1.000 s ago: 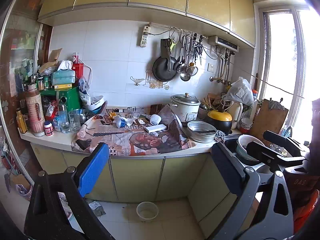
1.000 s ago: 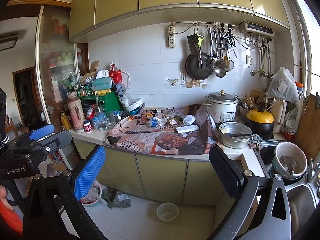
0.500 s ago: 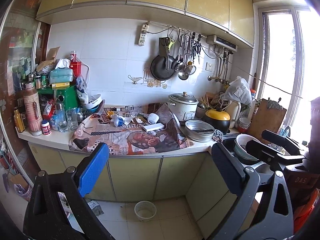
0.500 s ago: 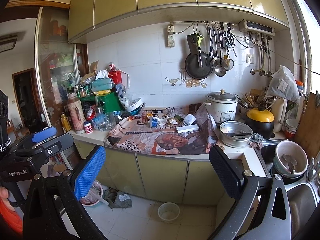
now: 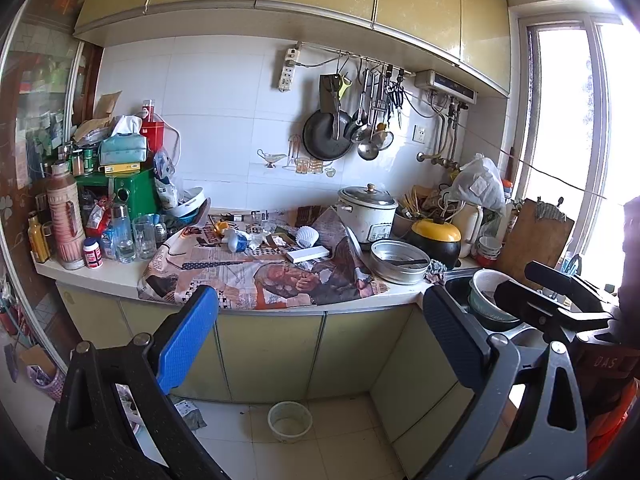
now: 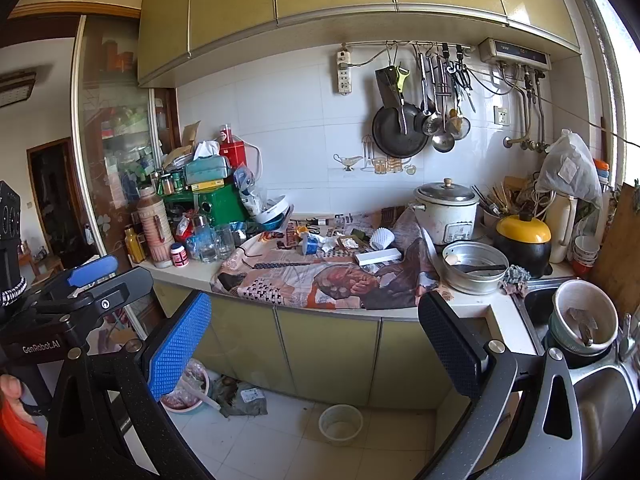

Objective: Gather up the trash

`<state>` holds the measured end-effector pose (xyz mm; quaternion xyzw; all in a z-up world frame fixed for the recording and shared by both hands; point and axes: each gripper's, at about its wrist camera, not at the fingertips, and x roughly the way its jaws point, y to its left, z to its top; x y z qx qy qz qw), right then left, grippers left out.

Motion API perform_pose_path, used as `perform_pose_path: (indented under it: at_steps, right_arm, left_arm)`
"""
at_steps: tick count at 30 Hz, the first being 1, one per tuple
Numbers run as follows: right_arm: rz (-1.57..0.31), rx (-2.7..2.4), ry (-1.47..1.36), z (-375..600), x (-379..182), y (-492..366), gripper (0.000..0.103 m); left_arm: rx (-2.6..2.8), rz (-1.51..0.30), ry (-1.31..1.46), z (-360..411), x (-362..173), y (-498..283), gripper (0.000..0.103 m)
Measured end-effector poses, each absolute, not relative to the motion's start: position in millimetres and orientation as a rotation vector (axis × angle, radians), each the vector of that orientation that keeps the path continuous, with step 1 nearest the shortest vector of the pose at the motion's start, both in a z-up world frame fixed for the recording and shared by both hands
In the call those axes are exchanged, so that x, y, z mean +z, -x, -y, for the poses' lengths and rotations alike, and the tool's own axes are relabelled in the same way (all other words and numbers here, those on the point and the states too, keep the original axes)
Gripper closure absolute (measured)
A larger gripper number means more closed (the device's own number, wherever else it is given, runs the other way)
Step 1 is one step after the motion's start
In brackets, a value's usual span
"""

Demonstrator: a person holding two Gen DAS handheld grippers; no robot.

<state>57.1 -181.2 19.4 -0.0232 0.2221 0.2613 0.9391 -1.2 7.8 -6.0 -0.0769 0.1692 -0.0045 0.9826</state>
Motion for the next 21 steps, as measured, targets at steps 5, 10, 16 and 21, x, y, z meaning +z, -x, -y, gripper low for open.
perform_pose_path:
  at_steps: [5,10,16,21]
  right_arm:
    - [-0.455,0.532,0.041,182.0,20.3,-57.8,0.000]
    - [-0.456,0.532,0.035,184.1,20.5,-58.5,0.000]
    - [-0.454,0.532,0.036,183.4,20.6,-58.3,0.000]
    - [-0.451,0.535,0.035,184.7,20.5,-59.9,0.000]
  left_arm:
    - [-0.006,-0.341,0.152,-7.5,-6.3,1.2,0.000]
    - [-0.007,-0.344,0.154,-7.5,-4.9,-0.4,0.000]
    - [-0.007,-0.343,0.158,-6.8,-5.2,-1.3,0.000]
    - [-0.006,-0.345,0.156,-2.5,-4.8,-4.7,0.000]
